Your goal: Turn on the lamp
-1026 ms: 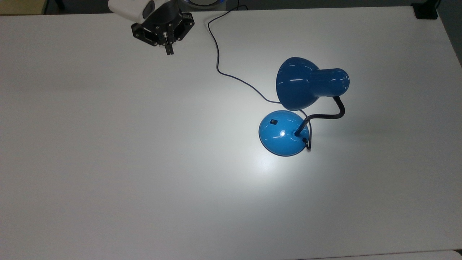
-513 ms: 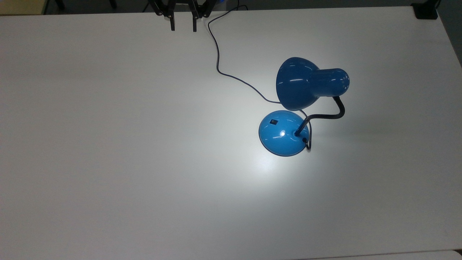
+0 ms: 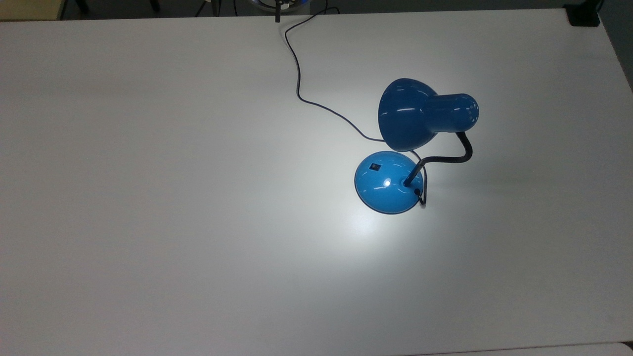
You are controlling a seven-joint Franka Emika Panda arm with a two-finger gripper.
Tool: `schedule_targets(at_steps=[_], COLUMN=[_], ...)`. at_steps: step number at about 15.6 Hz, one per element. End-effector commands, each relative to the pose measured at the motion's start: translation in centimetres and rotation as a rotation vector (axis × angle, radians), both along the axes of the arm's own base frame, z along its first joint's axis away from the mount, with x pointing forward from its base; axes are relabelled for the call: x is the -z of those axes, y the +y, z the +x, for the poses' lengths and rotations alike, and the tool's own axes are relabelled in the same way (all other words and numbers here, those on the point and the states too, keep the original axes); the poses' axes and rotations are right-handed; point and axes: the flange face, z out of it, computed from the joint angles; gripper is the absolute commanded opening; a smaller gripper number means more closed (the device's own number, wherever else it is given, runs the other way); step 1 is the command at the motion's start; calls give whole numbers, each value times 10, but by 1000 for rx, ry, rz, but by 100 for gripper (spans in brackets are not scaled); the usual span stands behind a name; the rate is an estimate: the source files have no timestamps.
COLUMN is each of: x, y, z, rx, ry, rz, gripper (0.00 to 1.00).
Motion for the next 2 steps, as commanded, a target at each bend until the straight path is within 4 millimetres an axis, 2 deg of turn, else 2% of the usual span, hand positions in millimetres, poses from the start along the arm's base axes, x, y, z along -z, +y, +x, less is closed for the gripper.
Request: schedule_targets(at_steps=[1,2], x=[-2,-2], y=[-3,-2], z=[-4,-4], rx=[25,22], ry=[13,13], rz=[-8,-10], gripper=[100,100])
